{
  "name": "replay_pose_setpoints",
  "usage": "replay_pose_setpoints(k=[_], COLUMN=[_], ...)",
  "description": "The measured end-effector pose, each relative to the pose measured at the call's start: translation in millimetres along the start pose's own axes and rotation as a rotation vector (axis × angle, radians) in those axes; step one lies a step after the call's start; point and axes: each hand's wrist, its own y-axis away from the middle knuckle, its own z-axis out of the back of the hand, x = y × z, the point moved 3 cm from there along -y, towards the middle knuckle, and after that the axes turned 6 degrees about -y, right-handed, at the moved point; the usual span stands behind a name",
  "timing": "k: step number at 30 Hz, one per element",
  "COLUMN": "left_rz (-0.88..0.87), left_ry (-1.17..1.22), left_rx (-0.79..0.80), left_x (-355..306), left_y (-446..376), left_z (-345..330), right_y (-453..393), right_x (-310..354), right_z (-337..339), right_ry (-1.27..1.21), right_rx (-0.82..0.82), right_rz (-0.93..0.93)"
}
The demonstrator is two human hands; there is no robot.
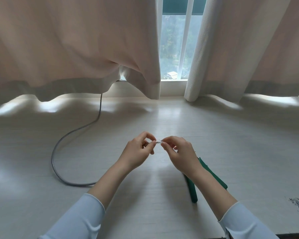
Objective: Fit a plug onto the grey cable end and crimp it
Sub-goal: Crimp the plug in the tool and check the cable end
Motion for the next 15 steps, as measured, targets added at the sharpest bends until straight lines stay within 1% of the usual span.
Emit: replay_pose_setpoints(k=[6,10,15], left_rz=[0.035,0.01,-0.034], left_ry=[-0.044,-0.112,-0.173], left_rx=[0.01,0.004,0.034], left_x=[12,18,24], left_y=[5,10,16], left_z=[-8,-12,-17], right_y=[7,12,16], right_x=[-10,-18,-26], right_z=[-5,-9,-15], right_ry=[0.018,0.043,0.095], right_rx=[0.024,0.055,0.085], right_rz=[-0.018,-0.026,-0.033])
